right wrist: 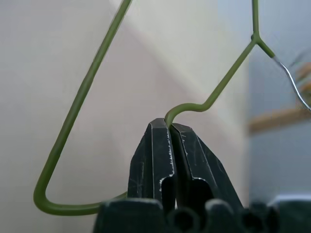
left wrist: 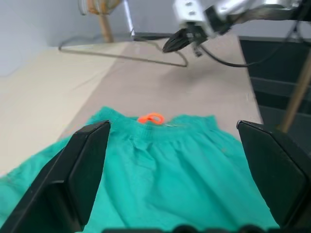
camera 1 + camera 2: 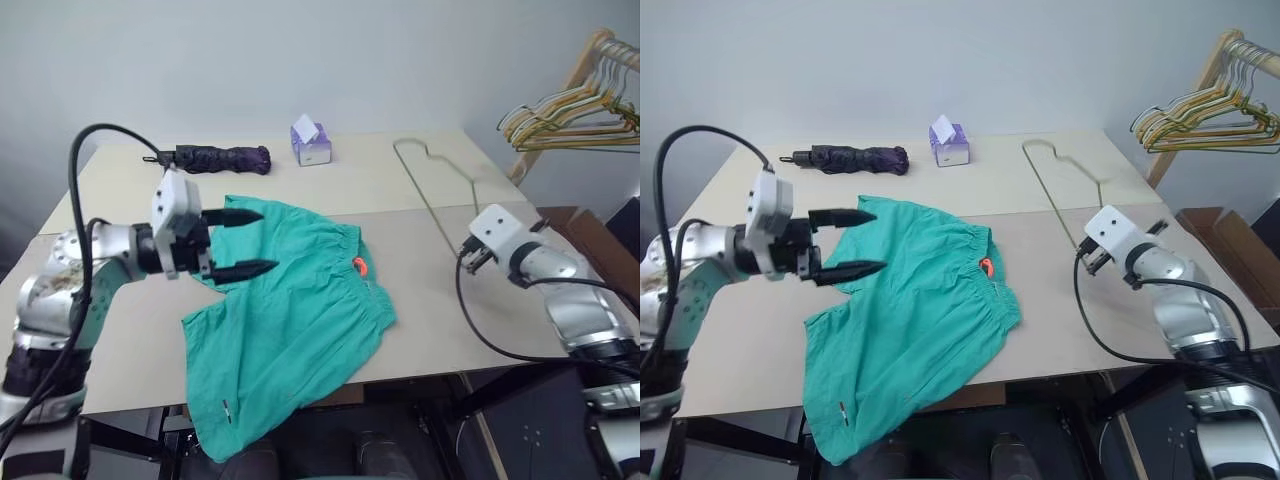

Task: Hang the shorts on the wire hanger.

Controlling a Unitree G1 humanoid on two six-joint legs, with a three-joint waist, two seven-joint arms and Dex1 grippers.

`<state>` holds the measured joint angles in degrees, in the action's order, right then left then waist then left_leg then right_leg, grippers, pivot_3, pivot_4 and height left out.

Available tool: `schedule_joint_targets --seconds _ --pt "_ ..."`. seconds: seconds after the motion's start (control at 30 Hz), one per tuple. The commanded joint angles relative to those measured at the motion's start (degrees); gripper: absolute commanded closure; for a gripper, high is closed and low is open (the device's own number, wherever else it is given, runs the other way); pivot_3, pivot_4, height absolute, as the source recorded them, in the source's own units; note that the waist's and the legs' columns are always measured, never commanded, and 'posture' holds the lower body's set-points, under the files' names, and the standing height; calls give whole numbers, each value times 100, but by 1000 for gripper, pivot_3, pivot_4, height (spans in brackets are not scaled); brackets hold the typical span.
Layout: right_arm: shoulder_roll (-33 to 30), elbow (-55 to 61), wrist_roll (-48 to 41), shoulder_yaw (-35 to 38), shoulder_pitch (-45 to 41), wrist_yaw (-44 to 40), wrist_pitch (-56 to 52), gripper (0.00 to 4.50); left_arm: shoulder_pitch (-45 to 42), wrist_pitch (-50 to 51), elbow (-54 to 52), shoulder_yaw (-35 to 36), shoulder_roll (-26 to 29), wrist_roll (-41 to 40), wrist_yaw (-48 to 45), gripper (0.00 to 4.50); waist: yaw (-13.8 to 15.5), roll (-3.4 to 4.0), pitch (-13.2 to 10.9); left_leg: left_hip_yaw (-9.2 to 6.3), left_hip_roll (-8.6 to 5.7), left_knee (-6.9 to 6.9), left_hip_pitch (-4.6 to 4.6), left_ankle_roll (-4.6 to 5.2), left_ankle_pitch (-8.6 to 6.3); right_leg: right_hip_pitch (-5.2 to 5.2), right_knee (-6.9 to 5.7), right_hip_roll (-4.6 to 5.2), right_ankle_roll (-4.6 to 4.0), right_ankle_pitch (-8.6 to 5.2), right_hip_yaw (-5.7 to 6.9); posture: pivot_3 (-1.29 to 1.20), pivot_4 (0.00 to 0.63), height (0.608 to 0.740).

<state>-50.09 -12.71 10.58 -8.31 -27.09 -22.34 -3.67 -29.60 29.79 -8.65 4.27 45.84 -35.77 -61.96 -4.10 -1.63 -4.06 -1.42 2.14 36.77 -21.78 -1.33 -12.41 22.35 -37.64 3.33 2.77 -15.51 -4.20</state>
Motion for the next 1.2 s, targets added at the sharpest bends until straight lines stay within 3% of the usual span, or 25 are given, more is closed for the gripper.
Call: schedule_joint_targets --seconds 0.03,0.2,0.4,0.73,0.93,1.03,1.2 --pt "-539 -335 1170 -226 -98 793 2253 4459 -582 327 499 -45 -159 82 247 0 -19 0 0 1 -1 1 0 0 0 0 0 2 1 0 -1 -80 17 740" --pt "-1045 -884 2924 -736 -554 2200 4226 4459 -1140 668 1033 -268 -222 131 -44 0 -206 3 4 -1 -4 5 -5 0 0 6 -3 5 -1 2 -3 -101 0 740" --pt "-971 -1637 3867 -1190 -1346 3034 5539 4459 -1728 634 1869 -917 -285 678 -598 0 -449 3 4 -5 -10 6 -7 -1 1 3 -2 8 -37 25 -4 -110 0 740" --pt "-711 -2096 4287 -1392 -2174 3337 6389 4459 -1978 55 2583 -1750 -944 1535 -1120 0 -649 2 6 -15 -15 7 -7 -1 1 -1 -2 12 -37 26 -3 -105 0 740" --pt "-663 -2092 4217 -1364 -2270 3290 6621 4459 -1970 -142 2813 -1826 -1088 1815 -1295 0 -660 2 6 -16 -17 8 -1 -1 2 -4 -7 13 -37 26 -5 -110 0 740" --pt "-667 -2084 4209 -1343 -2293 3257 6655 4500 -1879 -263 2773 -1838 -1048 1857 -1515 542 -657 2 6 -17 -18 8 -4 -1 2 -4 -5 14 -37 26 -4 -110 0 740" --pt "-679 -2045 4121 -1295 -2317 3188 6696 4500 -1776 -512 2772 -1883 -1067 2009 -1669 2048 -667 3 7 -17 -18 9 -1 -1 2 -6 -7 15 -37 26 -4 -119 0 740"
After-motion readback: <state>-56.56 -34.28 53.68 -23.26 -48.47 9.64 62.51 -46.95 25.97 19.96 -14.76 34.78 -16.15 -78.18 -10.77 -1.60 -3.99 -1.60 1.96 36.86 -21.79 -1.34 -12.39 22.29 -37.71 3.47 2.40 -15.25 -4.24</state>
